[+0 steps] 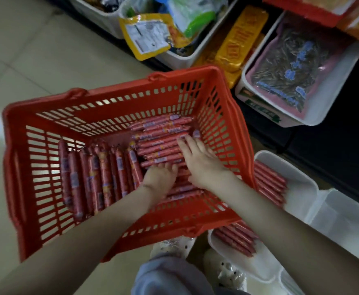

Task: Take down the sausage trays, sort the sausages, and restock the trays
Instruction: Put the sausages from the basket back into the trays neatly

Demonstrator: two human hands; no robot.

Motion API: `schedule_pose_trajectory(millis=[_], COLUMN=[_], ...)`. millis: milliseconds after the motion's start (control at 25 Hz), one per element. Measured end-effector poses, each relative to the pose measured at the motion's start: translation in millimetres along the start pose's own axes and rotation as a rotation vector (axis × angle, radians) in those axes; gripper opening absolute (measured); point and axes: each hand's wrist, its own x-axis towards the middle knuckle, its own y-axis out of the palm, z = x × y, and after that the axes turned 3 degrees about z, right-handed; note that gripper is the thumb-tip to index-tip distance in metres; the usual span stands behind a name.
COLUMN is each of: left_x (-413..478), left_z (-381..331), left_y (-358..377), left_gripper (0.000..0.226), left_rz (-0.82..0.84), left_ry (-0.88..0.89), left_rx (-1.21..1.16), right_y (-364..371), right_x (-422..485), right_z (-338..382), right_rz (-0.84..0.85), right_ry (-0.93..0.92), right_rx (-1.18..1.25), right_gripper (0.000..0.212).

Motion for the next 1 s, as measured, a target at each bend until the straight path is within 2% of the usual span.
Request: schedule_pose_trajectory(millis=[120,200,280,360,480,640,760,840,920,1000], left_x=[-12,-13,-8,-2,12,22,19,12,-3,-22], left_z=[31,42,43,39,36,36,33,31,27,22], left_y=[10,19,24,24,17,16,17,7,-14,-43], left_gripper=[0.046,0.073,0.084,0.083,0.075,0.060,0.050,0.047,0.045,0.041], left_rz=[-0.134,-0.202,-0.165,-0.153,-0.167,-0.131,-0.141,-0.128,-0.146,-0.226], left_ry=[-0.152,-0.201,-0.176,-0.165,-0.193,-0.192,-0.147,-0.102,-0.089,-0.118], left_rx=[0.076,0.080,0.077,0.048,0.035,-0.085,-0.032,0.020,0.009,0.003], right_y=[21,31,33,32,35,39,40,36,17,-15], right_x=[33,52,62,69,71,71,65,55,40,16], right_z=[15,28,36,39,37,35,33,32,31,29], right_rz=[0.081,0.037,-0.059,-0.081,-0.023,0.061,0.112,0.127,0.114,0.018], right_ry=[-0.024,-0.012,0.000,-0.012,-0.014,0.001,-0.010,-0.015,-0.002,-0.034], right_rx=[-0.177,-0.243,-0.290,-0.309,-0.301,-0.155,-0.176,-0.168,-0.115,-0.126], right_gripper=[0.106,0.100,0.092,0.087,0.073,0.061,0.057,0.043,0.034,0.031])
